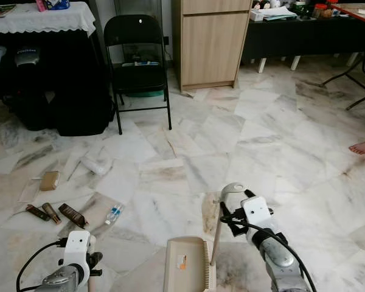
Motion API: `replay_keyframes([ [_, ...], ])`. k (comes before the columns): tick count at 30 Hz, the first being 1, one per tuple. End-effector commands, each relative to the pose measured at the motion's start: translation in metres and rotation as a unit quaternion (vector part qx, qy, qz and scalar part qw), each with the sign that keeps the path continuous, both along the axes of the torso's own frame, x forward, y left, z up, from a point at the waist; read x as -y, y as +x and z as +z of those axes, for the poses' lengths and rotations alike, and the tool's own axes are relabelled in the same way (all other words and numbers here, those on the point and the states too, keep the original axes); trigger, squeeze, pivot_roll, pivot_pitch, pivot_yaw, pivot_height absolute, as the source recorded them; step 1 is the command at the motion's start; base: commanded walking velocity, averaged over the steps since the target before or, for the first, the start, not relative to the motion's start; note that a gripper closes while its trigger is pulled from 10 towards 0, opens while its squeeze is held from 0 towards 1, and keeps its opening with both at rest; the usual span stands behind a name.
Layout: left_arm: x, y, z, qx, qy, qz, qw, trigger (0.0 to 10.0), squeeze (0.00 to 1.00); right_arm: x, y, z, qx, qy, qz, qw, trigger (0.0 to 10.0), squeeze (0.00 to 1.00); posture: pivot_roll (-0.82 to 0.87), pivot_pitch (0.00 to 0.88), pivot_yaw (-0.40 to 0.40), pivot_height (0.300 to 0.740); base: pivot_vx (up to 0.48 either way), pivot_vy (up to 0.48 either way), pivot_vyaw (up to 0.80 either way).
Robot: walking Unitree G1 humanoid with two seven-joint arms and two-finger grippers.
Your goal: Sweep floor
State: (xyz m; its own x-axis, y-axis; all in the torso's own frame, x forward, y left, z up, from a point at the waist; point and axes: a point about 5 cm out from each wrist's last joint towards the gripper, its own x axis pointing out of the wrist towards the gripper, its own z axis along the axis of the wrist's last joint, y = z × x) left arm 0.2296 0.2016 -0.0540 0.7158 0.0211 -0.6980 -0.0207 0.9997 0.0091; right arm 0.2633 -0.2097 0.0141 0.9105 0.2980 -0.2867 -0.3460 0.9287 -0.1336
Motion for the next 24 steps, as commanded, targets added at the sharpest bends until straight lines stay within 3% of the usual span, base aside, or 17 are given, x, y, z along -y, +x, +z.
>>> replay_keyframes([
  [1,-0.003,-0.008,-0.005,-0.014,0.006,-0.004,1.000,10.0,0.00,-0.006,0.002,0.001,0.001,0.010,0.018,1.000,10.0,0.00,-0.14,0.000,0.017,0.740,0.000,0.000,0.00],
  [4,-0.003,-0.008,-0.005,-0.015,0.007,-0.004,1.000,10.0,0.00,-0.017,0.002,0.001,-0.001,0.025,0.043,0.999,10.0,0.00,-0.14,0.000,0.018,0.740,0.000,0.000,0.00],
  [7,-0.003,-0.008,-0.005,-0.014,0.006,-0.004,1.000,10.0,0.00,-0.019,0.004,0.002,0.007,0.017,0.037,0.999,10.0,0.00,-0.14,0.000,0.018,0.740,0.000,0.000,0.00],
  [20,-0.001,-0.007,-0.005,-0.012,0.006,-0.004,1.000,10.0,0.00,-0.003,0.014,0.012,0.024,0.006,0.009,1.000,10.0,0.00,-0.14,0.000,0.013,0.740,0.000,0.000,0.00],
  [24,-0.001,-0.008,-0.005,-0.012,0.005,-0.005,1.000,10.0,0.00,0.003,0.017,0.014,0.029,-0.017,-0.008,0.999,10.0,0.00,-0.13,0.000,0.013,0.740,0.000,0.000,0.00],
])
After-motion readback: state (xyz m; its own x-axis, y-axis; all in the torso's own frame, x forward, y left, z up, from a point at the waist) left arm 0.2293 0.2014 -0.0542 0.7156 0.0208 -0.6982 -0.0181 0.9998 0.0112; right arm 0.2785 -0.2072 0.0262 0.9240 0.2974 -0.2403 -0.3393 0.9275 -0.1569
